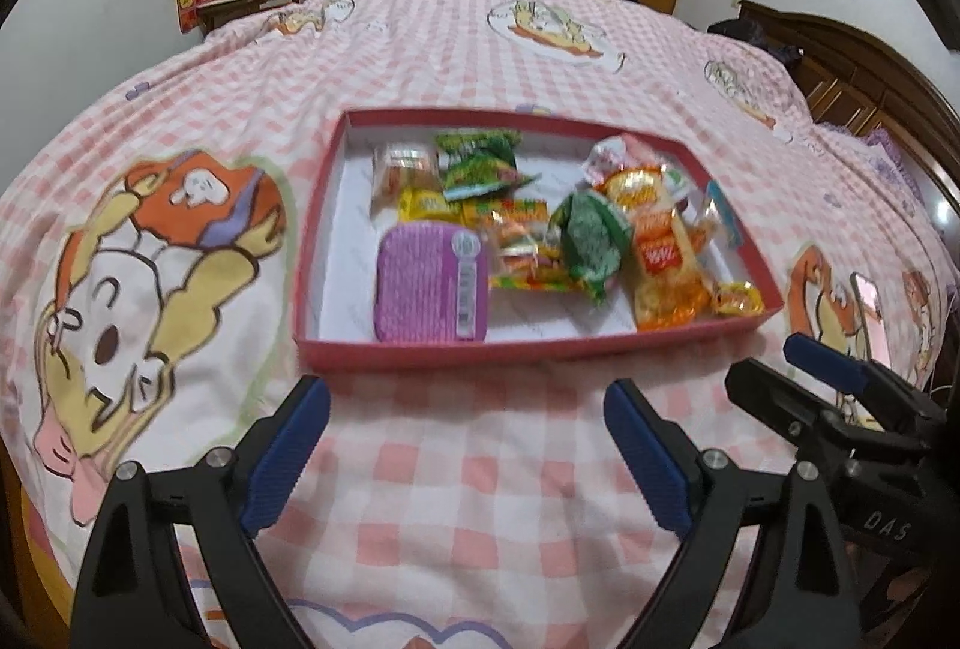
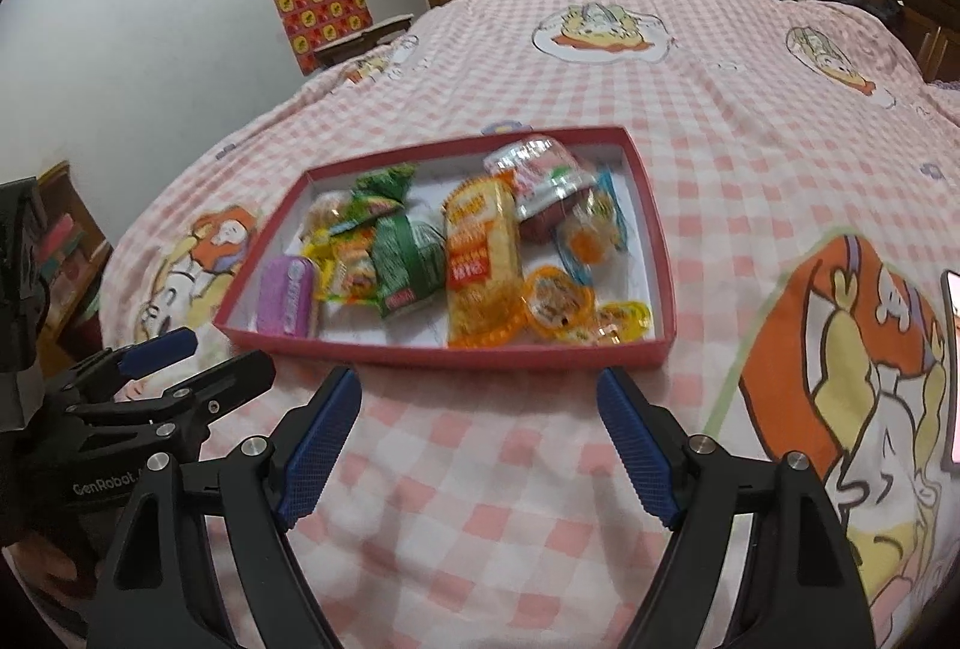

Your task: Organize snacks

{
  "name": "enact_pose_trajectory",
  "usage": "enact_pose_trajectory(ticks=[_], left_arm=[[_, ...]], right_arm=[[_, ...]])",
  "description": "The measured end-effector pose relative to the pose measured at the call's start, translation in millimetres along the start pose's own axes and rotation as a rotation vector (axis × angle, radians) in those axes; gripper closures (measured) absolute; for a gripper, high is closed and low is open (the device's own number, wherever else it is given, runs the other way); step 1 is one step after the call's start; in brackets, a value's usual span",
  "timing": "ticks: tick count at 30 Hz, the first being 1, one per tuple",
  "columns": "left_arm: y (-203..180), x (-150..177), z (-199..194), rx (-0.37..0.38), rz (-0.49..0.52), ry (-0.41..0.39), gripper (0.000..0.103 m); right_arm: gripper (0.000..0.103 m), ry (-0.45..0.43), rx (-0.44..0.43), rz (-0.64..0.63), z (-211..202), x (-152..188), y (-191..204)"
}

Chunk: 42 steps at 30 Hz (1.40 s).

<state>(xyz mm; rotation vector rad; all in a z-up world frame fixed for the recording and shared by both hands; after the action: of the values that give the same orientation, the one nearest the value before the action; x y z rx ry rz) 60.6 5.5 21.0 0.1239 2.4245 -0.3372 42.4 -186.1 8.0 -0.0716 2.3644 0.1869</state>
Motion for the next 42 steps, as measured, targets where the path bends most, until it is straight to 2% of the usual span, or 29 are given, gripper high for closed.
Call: enact_pose_trajectory(ticks=[7, 16, 23, 42], left_arm=[[-2, 9, 21, -0.046, 0.036, 0.028, 0.008], [1, 19, 41, -0.063, 0.028, 0.063, 0.008], [1, 22, 45, -0.08, 0.032, 0.05, 0.008], [2, 24, 46, -0.08, 0.032, 0.045, 0.008]], right_arm=[[0.02, 0.025, 0.049, -0.01, 17, 12, -3], [0.02, 0.077, 0.078, 0.013, 38, 22, -10], [0.02, 0.064, 0.104, -0.006, 40, 26, -6], [0.02, 0.052, 0.11, -0.01, 39, 30, -5]])
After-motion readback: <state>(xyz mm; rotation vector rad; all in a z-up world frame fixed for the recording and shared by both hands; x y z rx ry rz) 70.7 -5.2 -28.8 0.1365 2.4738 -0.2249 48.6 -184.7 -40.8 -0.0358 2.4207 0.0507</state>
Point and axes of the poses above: each gripper's, at about its wrist camera, not at the fingertips, and z roughly the way its jaws point, y to its left, x to its underside, the point moved 4 cm from there along z, roughly the way its jaws point, and after that the axes turned 9 degrees about x, right-handed, at the moved point
